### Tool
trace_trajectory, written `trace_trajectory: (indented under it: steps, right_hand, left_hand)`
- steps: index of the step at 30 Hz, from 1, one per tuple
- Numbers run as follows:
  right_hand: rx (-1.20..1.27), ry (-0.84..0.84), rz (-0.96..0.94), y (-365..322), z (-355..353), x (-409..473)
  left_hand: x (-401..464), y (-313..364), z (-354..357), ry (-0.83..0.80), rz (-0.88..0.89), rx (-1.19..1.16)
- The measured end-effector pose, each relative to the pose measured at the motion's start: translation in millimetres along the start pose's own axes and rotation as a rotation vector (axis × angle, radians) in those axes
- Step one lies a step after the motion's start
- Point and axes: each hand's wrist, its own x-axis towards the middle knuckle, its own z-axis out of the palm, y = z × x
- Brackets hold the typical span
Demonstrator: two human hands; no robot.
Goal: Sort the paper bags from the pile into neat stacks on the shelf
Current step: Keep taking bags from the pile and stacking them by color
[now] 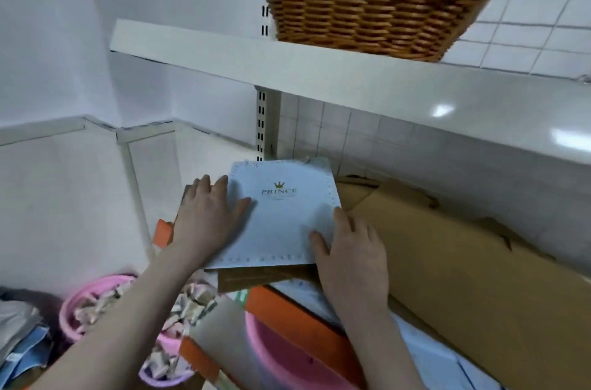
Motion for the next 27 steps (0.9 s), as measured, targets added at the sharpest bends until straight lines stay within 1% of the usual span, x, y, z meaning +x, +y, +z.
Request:
trace_trajectory:
  steps: [3, 5, 7, 9, 11, 14, 17, 21, 24, 27]
  right_hand:
    - [-0.071, 0.033, 0.038, -16, 15, 7]
    - [-0.142, 0.035, 0.081, -26, 21, 11]
    - [-0.182, 0.002, 0.17, -32, 27, 15]
    - [-0.198, -0.017, 0.237, -33, 29, 17]
    - [-0.205, 0.012, 0.256, -36, 27, 19]
    - [-0.191, -0.063, 0.299, -36, 18, 23]
    - [-0.089, -0.095, 0.378, -37, 14, 25]
    - [0.107, -0.065, 0.474, -35, 15, 23]
    - [0.234, -0.06, 0.482, -36, 10, 18]
    - [0.304, -0.027, 0.456, -39, 4, 8]
  left_hand:
    - [27, -13, 5, -0.15, -0.036, -0.047]
    - [41, -19, 9, -0.233, -0.04, -0.134]
    - [50, -23, 14, -0.292, -0.053, -0.239]
    - [56, -25, 17, -0.266, -0.055, -0.307]
    - [59, -26, 19, -0.207, -0.052, -0.379]
    - [59, -25, 20, -0.174, -0.076, -0.461]
    - [60, -24, 24, -0.174, -0.084, -0.556]
    - [59, -23, 25, -0.147, -0.138, -0.661]
    - [55, -25, 22, -0.104, -0.147, -0.777]
    - [48, -25, 11, -0.081, -0.149, -0.872]
